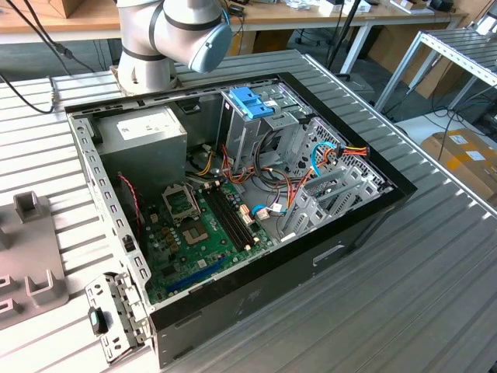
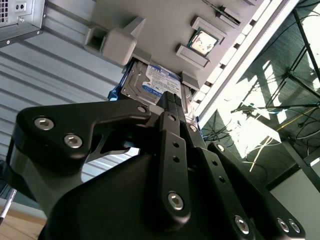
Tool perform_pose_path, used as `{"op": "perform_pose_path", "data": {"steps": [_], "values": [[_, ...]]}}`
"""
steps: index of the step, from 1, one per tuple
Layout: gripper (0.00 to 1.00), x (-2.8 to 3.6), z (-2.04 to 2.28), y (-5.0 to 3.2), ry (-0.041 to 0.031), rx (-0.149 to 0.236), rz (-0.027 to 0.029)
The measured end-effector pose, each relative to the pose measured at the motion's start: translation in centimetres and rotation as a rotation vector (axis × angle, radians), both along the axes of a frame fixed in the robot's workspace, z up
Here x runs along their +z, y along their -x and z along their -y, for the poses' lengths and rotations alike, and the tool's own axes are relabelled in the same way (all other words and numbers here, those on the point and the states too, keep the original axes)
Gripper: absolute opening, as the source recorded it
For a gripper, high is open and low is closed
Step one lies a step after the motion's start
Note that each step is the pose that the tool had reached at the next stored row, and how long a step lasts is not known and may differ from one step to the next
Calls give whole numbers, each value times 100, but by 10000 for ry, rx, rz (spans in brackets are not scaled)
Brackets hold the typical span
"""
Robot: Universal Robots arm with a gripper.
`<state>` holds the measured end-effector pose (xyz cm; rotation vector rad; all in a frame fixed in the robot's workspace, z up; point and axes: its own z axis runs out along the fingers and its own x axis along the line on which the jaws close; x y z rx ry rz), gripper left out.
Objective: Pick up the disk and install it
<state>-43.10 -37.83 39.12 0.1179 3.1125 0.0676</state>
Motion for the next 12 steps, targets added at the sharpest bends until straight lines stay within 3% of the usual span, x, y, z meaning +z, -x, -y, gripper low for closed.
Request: {"op": "perform_pose_path", "data": {"steps": [5,7,8,12], "values": [[11,0,0,2,0,69,-1],[11,0,0,2,0,843,0],[11,0,0,2,0,1012,0],[11,0,0,2,0,1103,0]]}}
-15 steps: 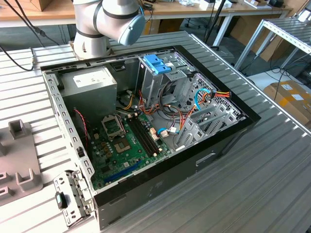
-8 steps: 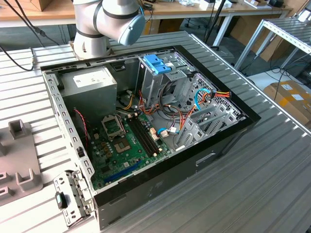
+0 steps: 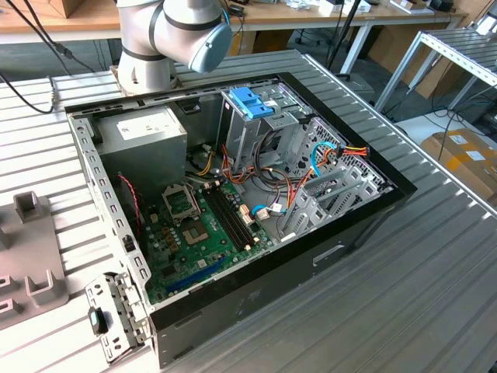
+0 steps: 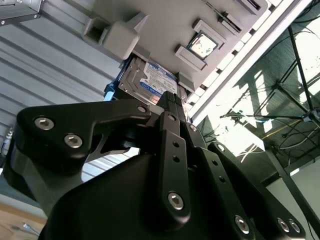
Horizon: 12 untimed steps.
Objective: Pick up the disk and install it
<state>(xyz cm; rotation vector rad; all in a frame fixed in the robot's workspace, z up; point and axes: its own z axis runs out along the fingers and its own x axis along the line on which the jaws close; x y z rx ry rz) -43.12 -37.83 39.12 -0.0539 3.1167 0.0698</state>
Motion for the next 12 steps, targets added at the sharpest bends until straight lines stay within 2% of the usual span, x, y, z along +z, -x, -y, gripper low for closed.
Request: {"op": "perform_pose_path", "data": {"steps": [12], "values": [[11,0,0,0,0,424,0]]}}
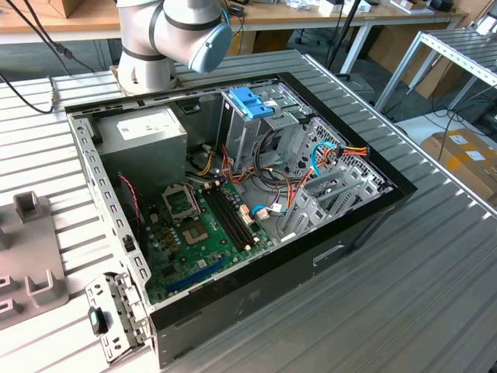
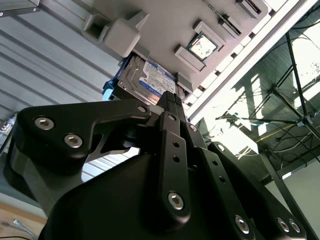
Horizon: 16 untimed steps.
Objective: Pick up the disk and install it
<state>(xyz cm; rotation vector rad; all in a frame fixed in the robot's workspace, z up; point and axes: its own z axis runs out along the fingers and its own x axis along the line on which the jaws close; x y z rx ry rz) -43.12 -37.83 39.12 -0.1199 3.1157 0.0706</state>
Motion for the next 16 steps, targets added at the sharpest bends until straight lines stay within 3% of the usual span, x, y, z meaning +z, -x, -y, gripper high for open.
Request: {"op": "perform_pose_path", "data": {"steps": [16], "values": [[11,0,0,0,0,445,0]]}}
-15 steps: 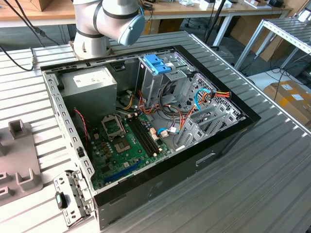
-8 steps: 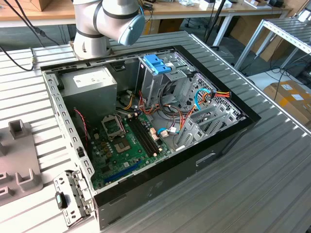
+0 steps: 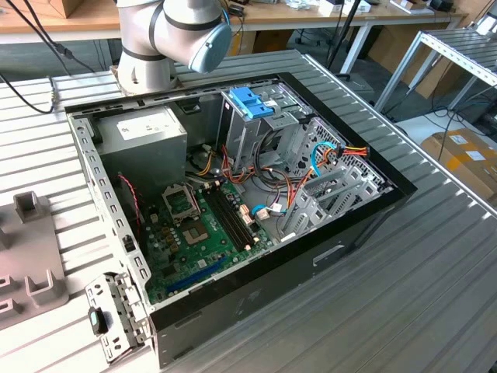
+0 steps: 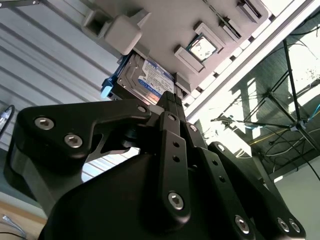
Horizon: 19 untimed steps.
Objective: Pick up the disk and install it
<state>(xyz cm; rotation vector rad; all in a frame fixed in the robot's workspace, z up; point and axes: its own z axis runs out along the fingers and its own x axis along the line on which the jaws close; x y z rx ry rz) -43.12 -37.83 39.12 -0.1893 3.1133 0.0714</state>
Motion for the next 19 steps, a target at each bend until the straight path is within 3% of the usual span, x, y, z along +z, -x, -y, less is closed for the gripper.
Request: {"op": "perform_pose_path", "data": {"steps": [19], "values": [[11,0,0,0,1,733,0]]}}
